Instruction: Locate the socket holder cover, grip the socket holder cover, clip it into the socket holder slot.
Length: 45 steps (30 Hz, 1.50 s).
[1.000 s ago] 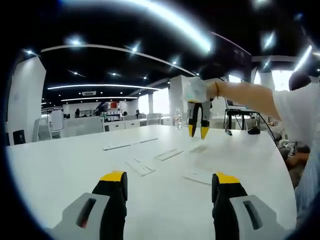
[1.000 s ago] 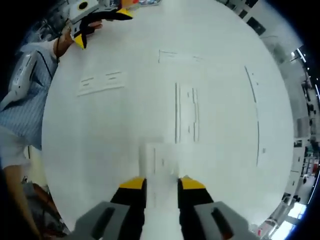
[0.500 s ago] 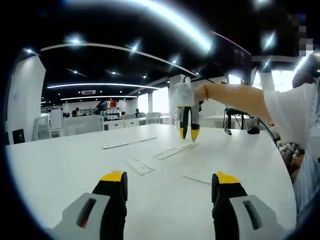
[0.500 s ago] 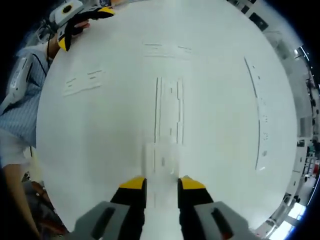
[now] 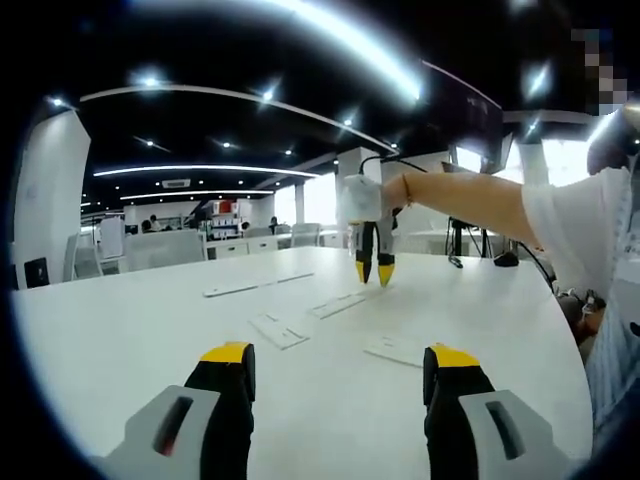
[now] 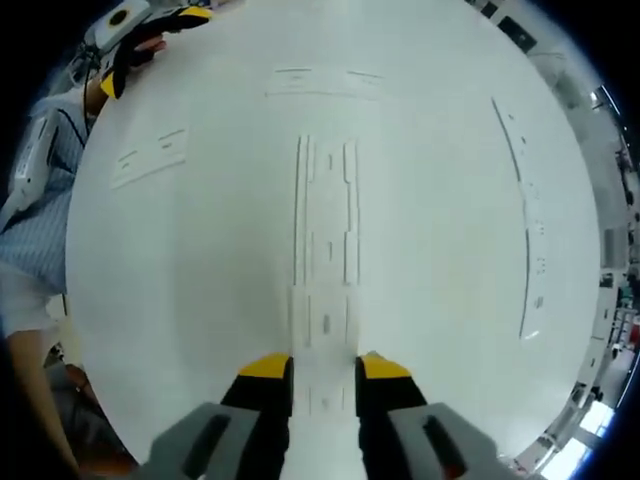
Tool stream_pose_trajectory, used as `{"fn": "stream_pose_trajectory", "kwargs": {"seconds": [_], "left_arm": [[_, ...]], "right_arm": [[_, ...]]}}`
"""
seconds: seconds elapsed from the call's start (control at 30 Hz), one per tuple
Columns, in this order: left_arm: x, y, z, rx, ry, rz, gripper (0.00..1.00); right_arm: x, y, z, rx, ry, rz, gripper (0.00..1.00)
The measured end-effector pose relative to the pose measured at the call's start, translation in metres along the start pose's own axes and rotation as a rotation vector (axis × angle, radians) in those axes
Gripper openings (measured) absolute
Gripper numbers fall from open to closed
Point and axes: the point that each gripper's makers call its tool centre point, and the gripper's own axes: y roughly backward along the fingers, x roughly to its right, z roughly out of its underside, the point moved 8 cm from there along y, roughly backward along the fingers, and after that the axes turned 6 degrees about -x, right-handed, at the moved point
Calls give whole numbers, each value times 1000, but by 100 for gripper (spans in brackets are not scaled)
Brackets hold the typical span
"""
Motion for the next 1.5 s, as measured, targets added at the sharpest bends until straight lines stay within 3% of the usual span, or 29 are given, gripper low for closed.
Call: {"fn": "stream_pose_trajectory", "kwargs": {"seconds": [1.5], "left_arm": [[1,-1,0,2,-1,12,68]], "right_arm": [[2,-2,-10,-20,-18,-5,25]]}}
